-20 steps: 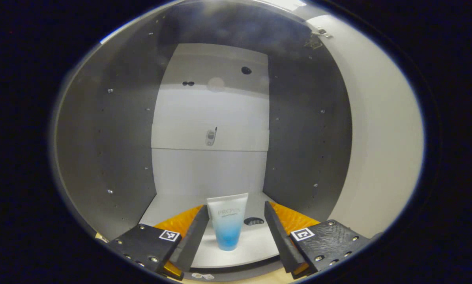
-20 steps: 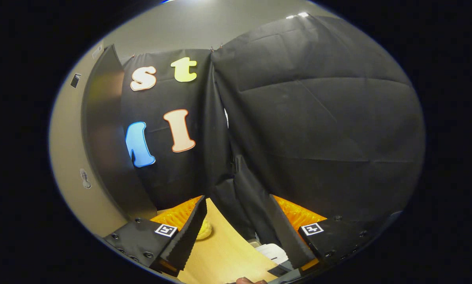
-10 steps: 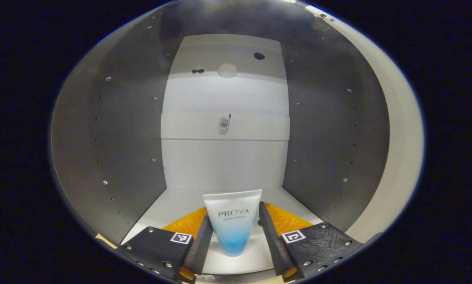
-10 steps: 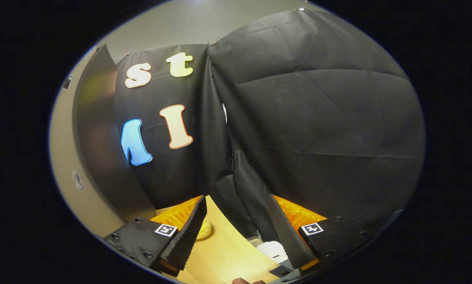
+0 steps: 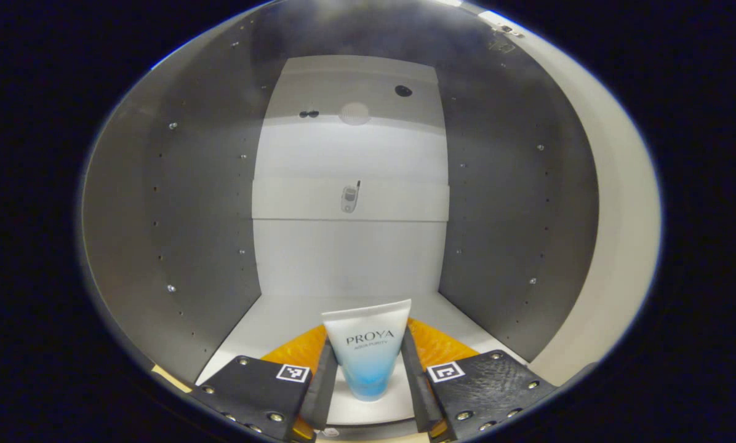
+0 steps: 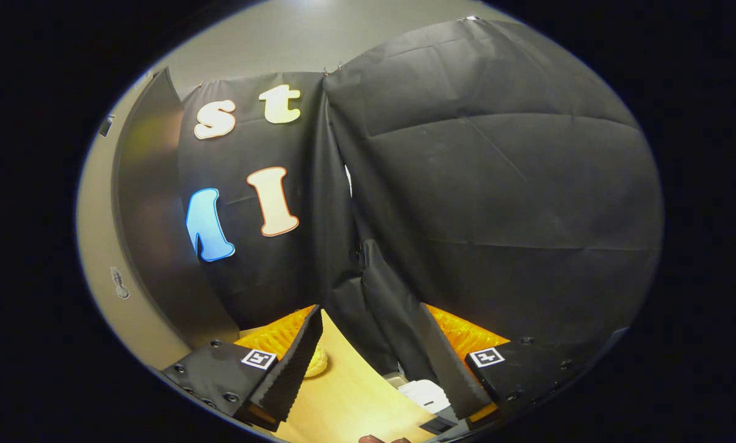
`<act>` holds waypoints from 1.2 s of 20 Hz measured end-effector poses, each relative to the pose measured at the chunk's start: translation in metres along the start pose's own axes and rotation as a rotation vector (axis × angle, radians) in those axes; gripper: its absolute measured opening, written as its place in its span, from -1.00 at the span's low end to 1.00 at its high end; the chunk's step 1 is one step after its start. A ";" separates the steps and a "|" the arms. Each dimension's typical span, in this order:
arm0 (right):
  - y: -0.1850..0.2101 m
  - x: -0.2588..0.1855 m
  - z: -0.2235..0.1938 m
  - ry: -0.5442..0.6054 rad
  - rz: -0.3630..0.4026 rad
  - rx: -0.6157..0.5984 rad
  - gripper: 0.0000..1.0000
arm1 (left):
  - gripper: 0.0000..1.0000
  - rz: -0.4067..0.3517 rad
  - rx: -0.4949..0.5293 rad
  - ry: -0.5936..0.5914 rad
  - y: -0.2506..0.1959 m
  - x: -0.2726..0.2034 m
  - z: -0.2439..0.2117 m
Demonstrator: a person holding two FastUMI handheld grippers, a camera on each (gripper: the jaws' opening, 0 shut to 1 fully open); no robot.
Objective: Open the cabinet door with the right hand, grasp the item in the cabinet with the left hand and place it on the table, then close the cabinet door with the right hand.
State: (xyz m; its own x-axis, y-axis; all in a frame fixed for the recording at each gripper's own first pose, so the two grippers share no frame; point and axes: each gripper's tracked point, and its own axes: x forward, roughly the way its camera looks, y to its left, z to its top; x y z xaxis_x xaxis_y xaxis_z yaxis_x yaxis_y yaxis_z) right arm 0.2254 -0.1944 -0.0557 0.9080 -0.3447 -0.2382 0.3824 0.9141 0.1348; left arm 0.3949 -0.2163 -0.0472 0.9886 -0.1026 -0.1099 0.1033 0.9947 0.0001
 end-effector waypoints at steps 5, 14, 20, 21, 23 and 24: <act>-0.001 -0.015 -0.003 -0.006 -0.005 0.017 0.96 | 0.10 -0.047 0.057 -0.062 -0.002 -0.018 0.019; -0.006 -0.049 -0.012 -0.006 -0.024 0.036 0.84 | -0.51 -0.125 0.015 0.066 -0.004 -0.013 -0.035; -0.015 -0.059 -0.015 -0.015 -0.048 0.071 0.96 | -0.61 -0.160 0.011 0.048 -0.004 -0.016 -0.031; -0.015 -0.062 -0.017 -0.014 -0.050 0.074 0.96 | -0.66 -0.164 0.014 0.060 -0.004 -0.017 -0.033; -0.016 -0.065 -0.017 -0.013 -0.052 0.078 0.96 | -0.66 -0.174 0.010 0.041 -0.005 -0.023 -0.026; -0.015 -0.065 -0.018 -0.012 -0.054 0.078 0.96 | -0.63 -0.172 0.019 0.029 -0.002 -0.027 -0.024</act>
State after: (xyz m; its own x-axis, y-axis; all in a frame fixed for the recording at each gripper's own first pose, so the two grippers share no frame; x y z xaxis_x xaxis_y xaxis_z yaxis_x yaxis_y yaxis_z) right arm 0.1576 -0.1824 -0.0593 0.8875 -0.3962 -0.2353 0.4426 0.8749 0.1964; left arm 0.3652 -0.2152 -0.0678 0.9528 -0.2703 -0.1382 0.2726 0.9621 -0.0025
